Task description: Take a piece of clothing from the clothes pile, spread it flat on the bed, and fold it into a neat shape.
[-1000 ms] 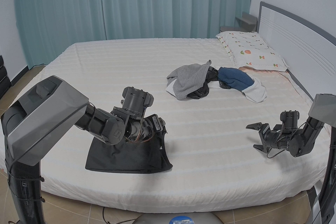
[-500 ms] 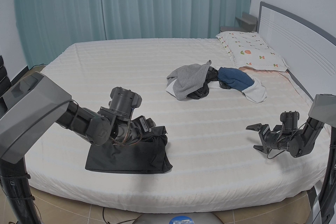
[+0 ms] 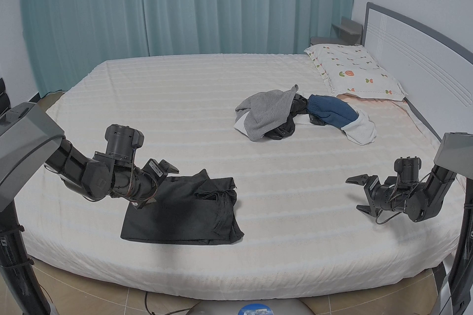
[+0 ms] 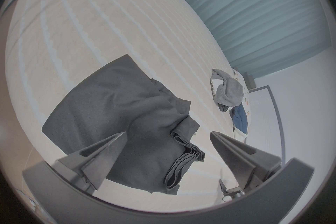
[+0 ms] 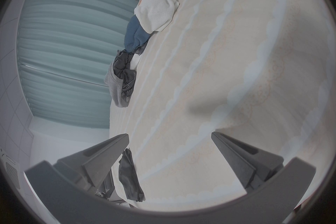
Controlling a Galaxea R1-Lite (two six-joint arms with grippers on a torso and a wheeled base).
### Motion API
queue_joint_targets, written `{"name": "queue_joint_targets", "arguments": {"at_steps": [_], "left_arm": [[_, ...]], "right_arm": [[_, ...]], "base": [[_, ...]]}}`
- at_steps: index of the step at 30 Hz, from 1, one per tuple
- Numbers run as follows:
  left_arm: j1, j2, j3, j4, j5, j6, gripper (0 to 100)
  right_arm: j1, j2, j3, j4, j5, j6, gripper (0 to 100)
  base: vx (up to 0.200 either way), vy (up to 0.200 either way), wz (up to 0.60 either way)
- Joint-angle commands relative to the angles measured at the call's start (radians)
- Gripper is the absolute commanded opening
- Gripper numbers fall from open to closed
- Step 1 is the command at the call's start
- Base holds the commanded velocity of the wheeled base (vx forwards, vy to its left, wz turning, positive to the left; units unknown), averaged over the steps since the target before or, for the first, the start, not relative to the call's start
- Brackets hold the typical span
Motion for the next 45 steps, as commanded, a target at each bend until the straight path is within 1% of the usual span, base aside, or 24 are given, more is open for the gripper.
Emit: {"name": "queue_joint_targets", "arguments": {"at_steps": [1, 3, 4, 5, 7, 9, 10, 13, 20, 21, 22, 24, 25, 29, 32, 37, 38, 39, 41, 43, 45], "left_arm": [[0.051, 0.028, 0.11, -0.108, -0.052, -0.02, 100], [0.06, 0.033, 0.143, -0.169, -0.054, -0.018, 100], [0.06, 0.033, 0.143, -0.169, -0.054, -0.018, 100], [0.072, 0.034, 0.17, -0.215, -0.058, -0.018, 100], [0.078, 0.043, 0.179, -0.23, -0.058, -0.018, 100], [0.085, 0.051, 0.184, -0.23, -0.061, -0.021, 100], [0.085, 0.051, 0.184, -0.23, -0.061, -0.021, 100], [0.086, 0.054, 0.192, -0.236, -0.087, -0.026, 100], [0.085, 0.06, 0.181, -0.239, -0.1, -0.04, 100], [0.085, 0.06, 0.181, -0.239, -0.1, -0.04, 100], [0.081, 0.06, 0.181, -0.241, -0.1, -0.038, 100], [0.078, 0.062, 0.181, -0.241, -0.1, -0.038, 100], [0.074, 0.065, 0.181, -0.241, -0.1, -0.038, 100], [0.069, 0.066, 0.178, -0.241, -0.098, -0.038, 100], [0.069, 0.066, 0.179, -0.241, -0.098, -0.038, 100], [0.069, 0.066, 0.178, -0.241, -0.098, -0.038, 100], [0.062, 0.068, 0.178, -0.241, -0.098, -0.035, 100], [0.058, 0.071, 0.176, -0.241, -0.093, -0.031, 100], [0.057, 0.075, 0.178, -0.241, -0.089, -0.031, 100], [0.055, 0.077, 0.178, -0.241, -0.089, -0.029, 100], [0.055, 0.077, 0.178, -0.241, -0.087, -0.029, 100]], "right_arm": [[0.0, -0.002, -0.003, 0.0, 0.014, -0.001, 100], [0.003, -0.003, -0.003, 0.001, 0.014, -0.001, 100], [0.003, -0.003, -0.003, 0.001, 0.014, -0.001, 100], [0.033, -0.014, 0.001, 0.001, 0.01, -0.018, 100], [0.071, -0.034, 0.004, 0.0, -0.019, -0.038, 100], [0.091, -0.068, 0.014, 0.004, -0.045, -0.041, 100], [0.091, -0.068, 0.014, 0.004, -0.045, -0.041, 100], [0.177, -0.121, 0.06, -0.002, -0.062, -0.038, 100], [0.31, -0.161, 0.103, -0.003, -0.064, -0.026, 100], [0.316, -0.163, 0.104, -0.003, -0.064, -0.023, 100], [0.349, -0.178, 0.106, -0.003, -0.065, -0.006, 100], [0.375, -0.193, 0.104, -0.002, -0.072, 0.012, 100], [0.407, -0.203, 0.104, -0.002, -0.073, 0.037, 100], [0.477, -0.183, 0.086, -0.003, -0.085, 0.054, 100], [0.487, -0.169, 0.069, -0.002, -0.105, 0.055, 100], [0.49, -0.158, 0.067, -0.002, -0.104, 0.063, 100], [0.507, -0.118, 0.057, -0.006, -0.111, 0.071, 100], [0.507, -0.108, 0.054, -0.006, -0.118, 0.071, 100], [0.5, -0.092, 0.05, -0.003, -0.144, 0.068, 100], [0.485, -0.078, 0.049, -0.002, -0.194, 0.061, 100], [0.465, -0.075, 0.054, 0.004, -0.225, 0.049, 100]], "base": [[0.0, 0.2, 0.0], [0.0, 0.2, 0.0], [0.0, 0.2, 0.0], [0.0, 0.2, 0.0], [0.0, 0.2, 0.0], [0.0, 0.2, 0.0], [0.0, 0.2, 0.0], [0.0, 0.2, 0.0], [0.0, 0.2, 0.0], [0.0, 0.2, 0.0], [0.0, 0.2, 0.0], [0.0, 0.2, 0.0], [0.0, 0.2, 0.0], [0.0, 0.2, 0.0], [0.0, 0.2, 0.0], [0.0, 0.2, 0.0], [0.0, 0.2, 0.0], [0.0, 0.2, 0.0], [0.0, 0.1, 0.0], [0.0, 0.0, 0.0], [0.0, 0.0, 0.0]]}}
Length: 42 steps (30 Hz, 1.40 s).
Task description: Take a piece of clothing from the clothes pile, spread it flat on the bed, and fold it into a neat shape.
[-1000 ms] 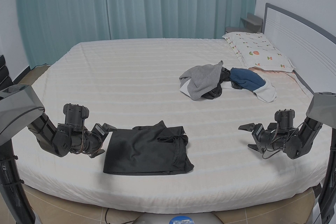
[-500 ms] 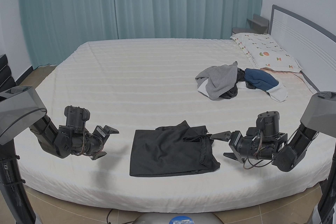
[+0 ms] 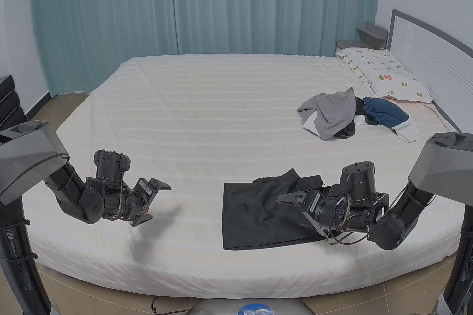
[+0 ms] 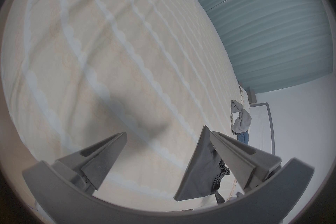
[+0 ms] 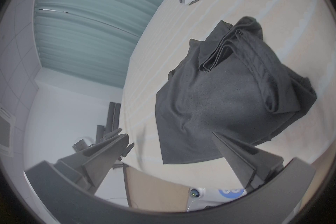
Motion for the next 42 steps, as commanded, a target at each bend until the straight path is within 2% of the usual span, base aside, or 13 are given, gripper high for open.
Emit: {"name": "queue_joint_targets", "arguments": {"at_steps": [1, 8, 13, 20, 25, 29, 32, 42], "left_arm": [[-0.004, 0.008, 0.002, 0.0, 0.003, 0.001, 100], [-0.004, 0.007, 0.005, 0.0, 0.003, 0.002, 100], [-0.004, 0.008, 0.003, 0.0, 0.004, 0.002, 100], [-0.004, -0.001, -0.001, 0.0, -0.008, -0.008, 100], [-0.004, -0.001, -0.001, 0.0, -0.009, -0.01, 100], [-0.004, -0.001, -0.001, 0.001, -0.009, -0.01, 100], [-0.013, -0.001, -0.003, 0.001, -0.008, -0.01, 100], [-0.053, -0.001, -0.004, 0.001, -0.008, -0.015, 100]], "right_arm": [[-0.034, 0.041, 0.005, 0.008, -0.04, -0.02, 100], [-0.097, 0.01, 0.044, 0.011, -0.083, -0.08, 100], [-0.144, 0.014, 0.064, 0.011, -0.083, -0.123, 100], [-0.166, 0.01, 0.111, 0.011, -0.088, -0.173, 100], [-0.229, 0.002, 0.113, 0.017, -0.112, -0.226, 100], [-0.279, -0.044, 0.105, 0.107, -0.111, -0.29, 100], [-0.298, -0.059, 0.107, 0.12, -0.108, -0.333, 100], [-0.308, -0.082, 0.101, 0.109, -0.105, -0.339, 100]], "base": [[0.0, 0.0, 0.0], [0.0, 0.0, 0.0], [0.0, 0.0, 0.0], [0.0, 0.0, 0.0], [0.0, 0.0, 0.0], [0.0, 0.0, 0.0], [0.0, 0.0, 0.0], [0.0, -0.16, 0.0]]}}
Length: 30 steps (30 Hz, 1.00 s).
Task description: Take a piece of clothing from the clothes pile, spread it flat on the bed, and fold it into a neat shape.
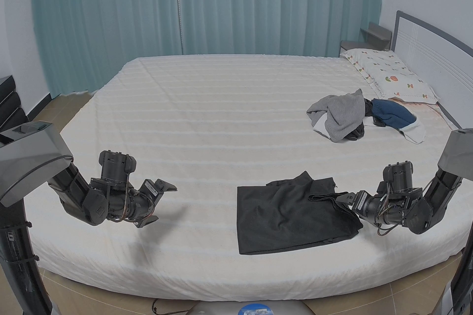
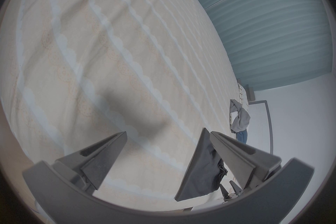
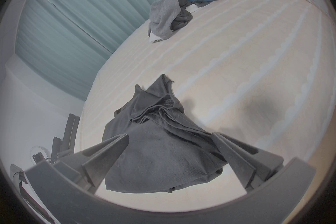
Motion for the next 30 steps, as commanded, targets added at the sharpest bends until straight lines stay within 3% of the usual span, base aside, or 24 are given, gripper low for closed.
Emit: {"name": "queue_joint_targets", "arguments": {"at_steps": [1, 7, 13, 21, 30], "left_arm": [[-0.016, -0.001, 0.0, -0.001, 0.0, -0.001, 100], [-0.036, -0.002, 0.007, -0.002, 0.008, -0.002, 100], [-0.048, -0.001, 0.007, -0.001, 0.013, -0.011, 100], [-0.085, -0.002, 0.043, -0.06, 0.048, -0.05, 100], [-0.101, 0.009, 0.064, -0.106, 0.051, -0.036, 100]], "right_arm": [[-0.002, -0.017, -0.004, -0.006, 0.008, 0.007, 100], [0.056, -0.028, -0.005, -0.045, 0.055, 0.069, 100], [0.176, 0.001, -0.058, -0.086, 0.106, 0.248, 100], [0.274, 0.108, -0.177, -0.055, 0.101, 0.256, 100], [0.291, 0.216, -0.318, 0.015, 0.058, 0.253, 100]], "base": [[0.0, -0.2, 0.0], [0.0, -0.1, 0.0], [0.0, 0.0, 0.0], [0.0, 0.0, 0.0], [0.133, 0.0, 0.0]]}}
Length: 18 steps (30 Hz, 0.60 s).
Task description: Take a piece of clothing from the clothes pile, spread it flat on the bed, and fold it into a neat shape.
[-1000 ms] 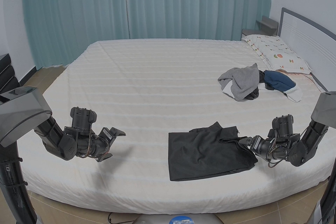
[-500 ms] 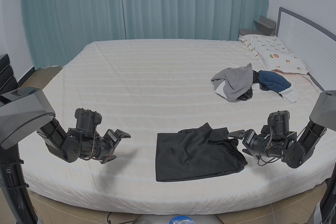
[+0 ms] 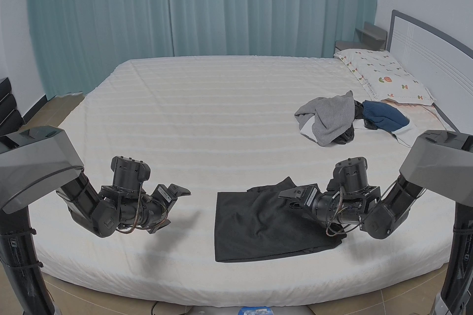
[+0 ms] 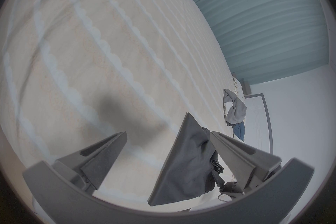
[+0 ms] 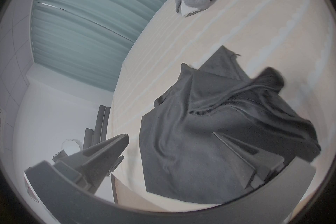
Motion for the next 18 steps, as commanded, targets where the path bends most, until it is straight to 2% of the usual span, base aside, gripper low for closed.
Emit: {"name": "queue_joint_targets", "arguments": {"at_steps": [1, 10, 18], "left_arm": [[-0.01, 0.008, 0.009, -0.01, 0.001, 0.004, 100], [-0.01, 0.013, 0.007, -0.01, 0.0, 0.004, 100], [-0.01, 0.013, 0.006, -0.01, 0.0, 0.004, 100]], "right_arm": [[0.005, 0.092, -0.087, 0.028, -0.022, -0.005, 100], [-0.045, 0.159, -0.244, 0.103, -0.077, -0.046, 100], [-0.134, 0.117, -0.238, 0.103, -0.083, -0.049, 100]], "base": [[0.0, 0.0, 0.0], [0.0, 0.0, 0.0], [0.0, 0.0, 0.0]]}}
